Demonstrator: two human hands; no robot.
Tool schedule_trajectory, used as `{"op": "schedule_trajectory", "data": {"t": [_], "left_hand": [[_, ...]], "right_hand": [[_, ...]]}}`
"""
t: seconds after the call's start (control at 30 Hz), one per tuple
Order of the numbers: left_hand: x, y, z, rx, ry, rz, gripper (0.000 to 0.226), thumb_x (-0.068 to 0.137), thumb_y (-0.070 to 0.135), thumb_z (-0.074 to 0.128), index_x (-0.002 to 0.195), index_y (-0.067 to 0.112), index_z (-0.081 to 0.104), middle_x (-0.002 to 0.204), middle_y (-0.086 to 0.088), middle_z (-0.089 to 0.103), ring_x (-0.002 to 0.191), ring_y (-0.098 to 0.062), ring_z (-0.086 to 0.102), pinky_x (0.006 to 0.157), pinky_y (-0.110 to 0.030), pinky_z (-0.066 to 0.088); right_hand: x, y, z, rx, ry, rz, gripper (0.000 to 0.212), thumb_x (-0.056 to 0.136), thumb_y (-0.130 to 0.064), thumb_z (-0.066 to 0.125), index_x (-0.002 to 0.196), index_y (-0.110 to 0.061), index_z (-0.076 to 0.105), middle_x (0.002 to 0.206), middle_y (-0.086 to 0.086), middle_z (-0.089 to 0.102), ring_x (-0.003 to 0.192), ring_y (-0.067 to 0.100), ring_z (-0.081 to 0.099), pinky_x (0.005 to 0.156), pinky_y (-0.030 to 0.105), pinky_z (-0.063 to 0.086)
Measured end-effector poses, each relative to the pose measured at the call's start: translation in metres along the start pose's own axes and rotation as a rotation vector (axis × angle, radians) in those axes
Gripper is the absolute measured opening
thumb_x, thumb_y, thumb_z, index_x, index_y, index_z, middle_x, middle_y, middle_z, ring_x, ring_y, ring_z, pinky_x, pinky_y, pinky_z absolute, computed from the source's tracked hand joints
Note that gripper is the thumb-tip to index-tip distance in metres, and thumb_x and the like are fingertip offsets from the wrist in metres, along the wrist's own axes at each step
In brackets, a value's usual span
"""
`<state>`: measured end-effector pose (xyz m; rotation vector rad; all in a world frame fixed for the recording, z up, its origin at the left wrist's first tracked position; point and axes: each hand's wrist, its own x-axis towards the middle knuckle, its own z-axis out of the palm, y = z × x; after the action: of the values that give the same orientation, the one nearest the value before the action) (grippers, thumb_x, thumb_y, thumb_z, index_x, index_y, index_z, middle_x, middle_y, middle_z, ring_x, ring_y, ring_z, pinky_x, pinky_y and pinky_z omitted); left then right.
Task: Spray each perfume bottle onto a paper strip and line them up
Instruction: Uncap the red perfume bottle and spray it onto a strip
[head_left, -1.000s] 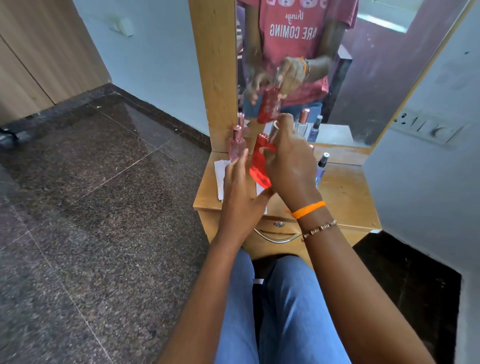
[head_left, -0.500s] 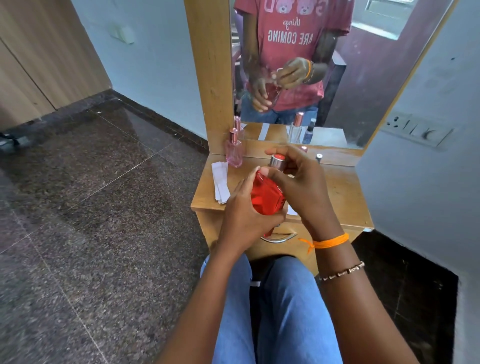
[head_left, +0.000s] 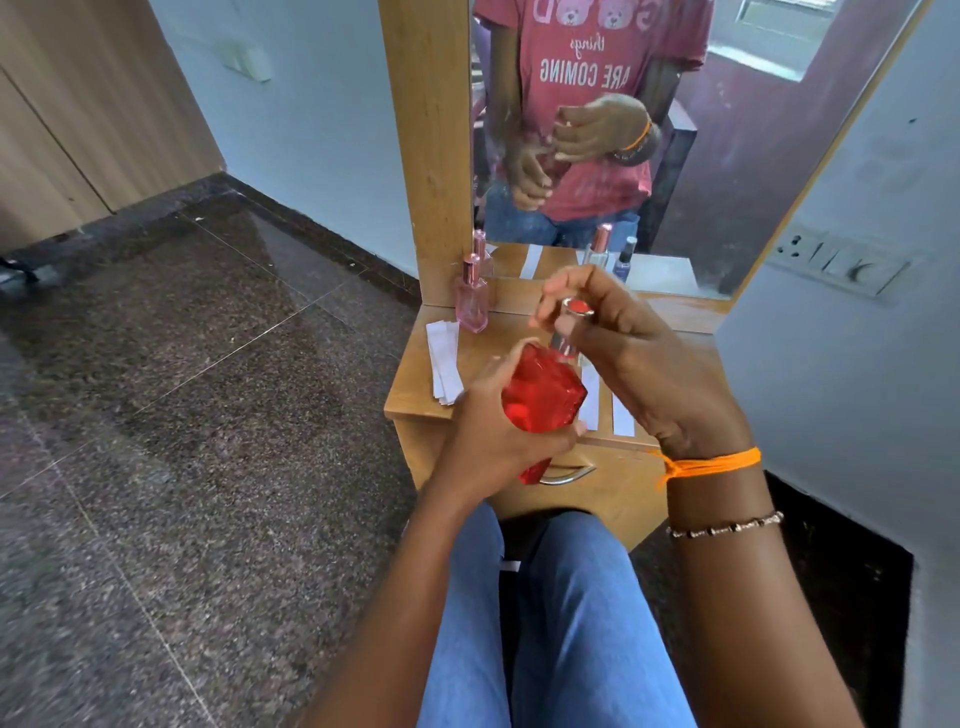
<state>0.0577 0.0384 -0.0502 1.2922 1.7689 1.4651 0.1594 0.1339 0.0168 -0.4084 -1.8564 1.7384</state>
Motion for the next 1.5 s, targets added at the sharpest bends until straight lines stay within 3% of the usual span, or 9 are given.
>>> {"op": "schedule_trajectory", "data": {"t": [0.27, 0.4, 0.57, 0.67, 0.8, 1.1, 1.27, 1.4, 1.5], "left_hand": [[-0.004, -0.003, -0.008, -0.034, -0.008, -0.110, 0.076, 0.059, 0.037, 0.082, 0.128, 0.032, 0.050, 0.090, 0.015, 0.064, 0.082, 0.007, 0.059, 0.074, -0.006, 0.043], [-0.007, -0.013, -0.009, -0.162, -0.064, -0.179, 0.072, 0.057, 0.051, 0.072, 0.123, 0.026, 0.057, 0.077, 0.016, 0.063, 0.075, 0.000, 0.056, 0.076, -0.019, 0.043], [-0.003, -0.016, -0.010, -0.133, 0.092, -0.207, 0.053, 0.060, 0.039, 0.079, 0.109, 0.037, 0.061, 0.078, 0.018, 0.068, 0.078, -0.001, 0.062, 0.073, -0.014, 0.049], [-0.002, -0.016, -0.015, -0.139, 0.184, -0.204, 0.042, 0.068, 0.023, 0.081, 0.100, 0.037, 0.060, 0.081, 0.017, 0.066, 0.077, 0.002, 0.063, 0.068, -0.011, 0.050], [-0.001, -0.016, -0.021, -0.102, 0.228, -0.176, 0.048, 0.069, 0.017, 0.080, 0.105, 0.036, 0.056, 0.089, 0.019, 0.062, 0.072, 0.013, 0.061, 0.066, -0.006, 0.048], [-0.001, -0.018, -0.029, -0.037, 0.231, -0.153, 0.055, 0.065, 0.020, 0.083, 0.109, 0.038, 0.055, 0.091, 0.019, 0.065, 0.081, 0.013, 0.060, 0.072, -0.007, 0.047], [-0.001, -0.011, -0.024, -0.010, 0.229, -0.138, 0.057, 0.060, 0.020, 0.085, 0.100, 0.044, 0.052, 0.093, 0.018, 0.065, 0.082, 0.013, 0.060, 0.068, -0.004, 0.044], [0.000, -0.010, -0.011, 0.023, 0.212, -0.133, 0.056, 0.053, 0.042, 0.080, 0.105, 0.035, 0.058, 0.094, 0.005, 0.070, 0.084, -0.005, 0.067, 0.074, -0.029, 0.056], [0.003, -0.008, -0.002, 0.120, 0.189, -0.136, 0.059, 0.055, 0.037, 0.081, 0.110, 0.030, 0.060, 0.097, 0.007, 0.068, 0.086, -0.005, 0.066, 0.078, -0.026, 0.054]], "right_hand": [[0.003, 0.012, 0.006, -0.107, 0.200, 0.039, 0.015, 0.093, -0.004, 0.051, 0.101, -0.013, 0.062, 0.095, -0.003, 0.060, 0.086, 0.008, 0.054, 0.077, 0.013, 0.046], [0.015, 0.015, 0.001, -0.137, 0.190, 0.044, 0.018, 0.093, -0.001, 0.049, 0.107, -0.006, 0.059, 0.095, 0.007, 0.060, 0.081, 0.009, 0.058, 0.074, 0.017, 0.048], [0.052, 0.031, 0.001, -0.908, 0.316, -0.065, 0.031, 0.080, 0.013, 0.052, 0.103, -0.006, 0.059, 0.106, 0.013, 0.050, 0.090, 0.027, 0.055, 0.081, 0.031, 0.047], [0.069, 0.047, 0.010, -1.072, 0.265, -0.103, 0.034, 0.077, 0.013, 0.052, 0.105, -0.007, 0.053, 0.102, 0.015, 0.055, 0.086, 0.035, 0.058, 0.073, 0.047, 0.050], [0.087, 0.070, 0.018, -1.212, 0.234, -0.083, 0.034, 0.080, 0.013, 0.045, 0.110, -0.003, 0.049, 0.107, 0.018, 0.057, 0.088, 0.042, 0.060, 0.061, 0.038, 0.039], [0.088, 0.097, 0.012, -1.176, 0.235, -0.026, 0.039, 0.083, 0.008, 0.048, 0.119, -0.005, 0.044, 0.115, 0.017, 0.057, 0.094, 0.042, 0.060, 0.062, 0.043, 0.047], [0.037, 0.063, 0.025, -0.622, 0.362, -0.161, 0.021, 0.093, -0.005, 0.046, 0.112, -0.007, 0.055, 0.104, 0.005, 0.065, 0.094, 0.022, 0.064, 0.082, 0.036, 0.051], [-0.012, 0.050, 0.023, -0.233, 0.069, 0.137, 0.023, 0.096, -0.018, 0.050, 0.118, -0.013, 0.056, 0.098, -0.001, 0.069, 0.089, 0.007, 0.067, 0.080, 0.025, 0.052], [-0.021, 0.059, 0.014, -0.287, 0.124, 0.163, 0.033, 0.088, -0.019, 0.061, 0.121, -0.018, 0.053, 0.104, 0.005, 0.069, 0.096, 0.018, 0.066, 0.091, 0.042, 0.052]]}}
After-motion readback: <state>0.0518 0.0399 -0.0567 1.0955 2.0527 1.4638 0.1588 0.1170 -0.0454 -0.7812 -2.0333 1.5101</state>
